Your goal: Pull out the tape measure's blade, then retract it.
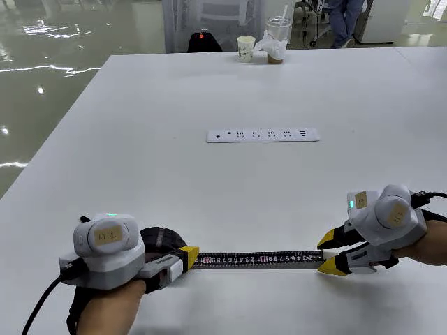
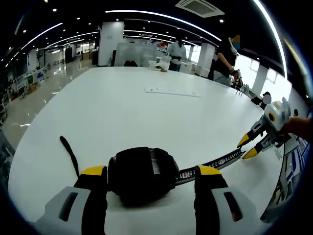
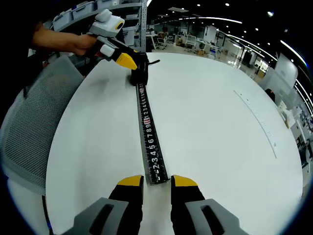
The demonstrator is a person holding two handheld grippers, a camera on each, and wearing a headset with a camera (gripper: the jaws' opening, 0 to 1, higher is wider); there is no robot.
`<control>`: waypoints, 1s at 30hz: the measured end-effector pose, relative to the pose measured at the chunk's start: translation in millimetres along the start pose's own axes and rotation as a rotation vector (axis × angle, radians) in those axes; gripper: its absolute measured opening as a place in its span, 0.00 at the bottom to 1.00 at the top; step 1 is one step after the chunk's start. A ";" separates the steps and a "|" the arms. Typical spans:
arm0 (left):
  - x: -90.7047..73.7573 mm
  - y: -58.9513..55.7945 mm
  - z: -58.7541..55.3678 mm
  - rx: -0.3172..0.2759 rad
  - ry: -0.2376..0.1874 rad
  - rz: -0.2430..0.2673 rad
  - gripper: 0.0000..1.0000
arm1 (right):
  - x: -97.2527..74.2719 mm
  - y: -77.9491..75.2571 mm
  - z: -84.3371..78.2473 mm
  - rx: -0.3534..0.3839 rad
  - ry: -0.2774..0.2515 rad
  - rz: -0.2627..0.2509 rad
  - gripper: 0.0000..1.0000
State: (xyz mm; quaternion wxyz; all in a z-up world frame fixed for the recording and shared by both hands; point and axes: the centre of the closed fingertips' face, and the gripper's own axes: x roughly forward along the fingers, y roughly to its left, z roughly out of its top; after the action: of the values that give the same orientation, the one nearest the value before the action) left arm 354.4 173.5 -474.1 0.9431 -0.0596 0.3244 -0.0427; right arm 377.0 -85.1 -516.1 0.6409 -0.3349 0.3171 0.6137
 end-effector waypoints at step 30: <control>13.1 11.4 -6.6 -0.056 0.035 0.077 0.62 | 4.7 0.8 -1.0 -0.042 0.027 0.037 0.11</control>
State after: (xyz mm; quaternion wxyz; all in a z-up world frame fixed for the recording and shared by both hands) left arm 361.0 182.6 -488.8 0.9361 -0.0728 0.3442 0.0019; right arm 376.4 -83.3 -520.5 0.6181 -0.3504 0.3190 0.6272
